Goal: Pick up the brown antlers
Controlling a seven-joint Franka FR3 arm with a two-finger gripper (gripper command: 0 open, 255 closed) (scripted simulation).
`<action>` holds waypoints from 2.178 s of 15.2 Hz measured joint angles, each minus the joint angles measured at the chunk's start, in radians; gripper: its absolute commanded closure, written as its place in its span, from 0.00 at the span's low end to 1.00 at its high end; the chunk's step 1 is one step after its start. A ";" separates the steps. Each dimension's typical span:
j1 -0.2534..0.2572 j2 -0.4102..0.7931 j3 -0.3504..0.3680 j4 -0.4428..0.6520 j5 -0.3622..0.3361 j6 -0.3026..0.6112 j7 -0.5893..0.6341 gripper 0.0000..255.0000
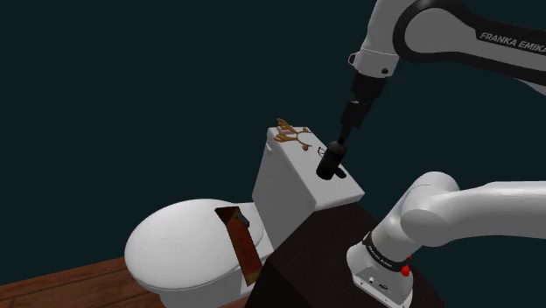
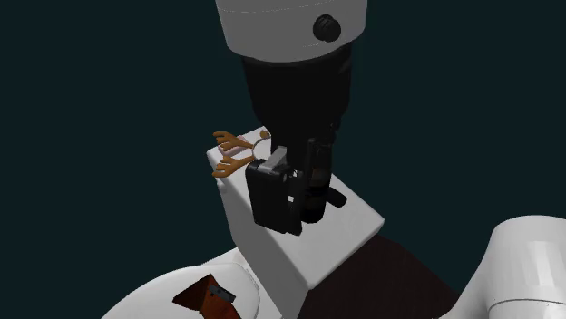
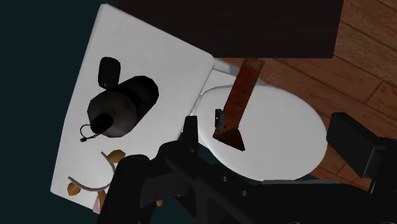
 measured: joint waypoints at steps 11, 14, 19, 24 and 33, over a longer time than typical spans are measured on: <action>-0.049 0.159 -0.140 -0.085 -0.091 0.322 -0.149 0.00; -0.061 0.221 -0.184 -0.090 -0.107 0.418 -0.196 0.00; -0.072 0.380 -0.266 -0.071 -0.114 0.603 -0.288 0.00; -0.065 0.572 -0.344 0.009 -0.068 0.757 -0.401 0.00; -0.072 0.926 -0.418 0.212 0.170 0.945 -0.674 0.00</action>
